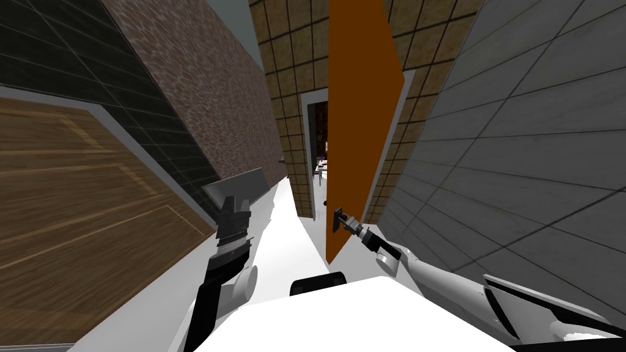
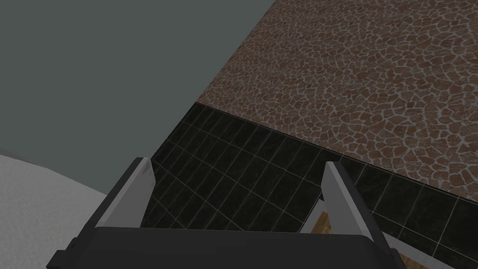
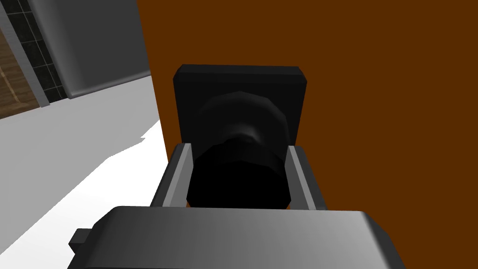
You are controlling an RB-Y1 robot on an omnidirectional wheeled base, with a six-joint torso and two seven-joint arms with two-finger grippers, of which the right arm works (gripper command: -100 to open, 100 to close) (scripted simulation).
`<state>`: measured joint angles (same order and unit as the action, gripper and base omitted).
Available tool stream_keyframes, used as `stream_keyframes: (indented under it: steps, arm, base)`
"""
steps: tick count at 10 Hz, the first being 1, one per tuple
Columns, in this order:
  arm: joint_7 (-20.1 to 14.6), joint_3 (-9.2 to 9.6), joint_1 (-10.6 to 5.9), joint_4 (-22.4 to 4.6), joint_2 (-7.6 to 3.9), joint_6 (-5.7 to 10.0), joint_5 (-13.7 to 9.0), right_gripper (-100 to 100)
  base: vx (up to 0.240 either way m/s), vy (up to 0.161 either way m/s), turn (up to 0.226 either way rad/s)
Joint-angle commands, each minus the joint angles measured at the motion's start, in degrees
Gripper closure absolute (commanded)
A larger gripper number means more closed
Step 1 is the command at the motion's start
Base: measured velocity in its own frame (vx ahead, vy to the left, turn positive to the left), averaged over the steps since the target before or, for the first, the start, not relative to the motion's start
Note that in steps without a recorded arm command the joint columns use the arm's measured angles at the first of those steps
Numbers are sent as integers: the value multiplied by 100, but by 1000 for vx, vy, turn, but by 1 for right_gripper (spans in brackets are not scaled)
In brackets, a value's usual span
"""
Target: Pull the door open
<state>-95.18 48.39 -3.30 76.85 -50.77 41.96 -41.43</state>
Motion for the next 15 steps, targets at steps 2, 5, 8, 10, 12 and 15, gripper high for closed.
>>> stream_keyframes:
  steps: [2, 5, 8, 10, 12, 15]
  arm:
    - [-143, 175, 45, 77, -200, 270, 140, 100]
    - [-317, 426, 94, 150, -440, 607, 344, 100]
    - [-452, 636, 133, 204, -635, 884, 522, 100]
    - [-539, 780, 158, 237, -765, 1069, 649, 100]
    - [-624, 931, 182, 267, -898, 1256, 785, 100]
    - [-720, 1004, 137, 158, -923, 1405, 879, 100]
  base:
    - [29, 33, -297]
    - [-17, -36, -137]
    - [-32, -124, -36]
    - [-38, -156, 49]
    - [-43, -148, 216]
    - [-29, -38, 45]
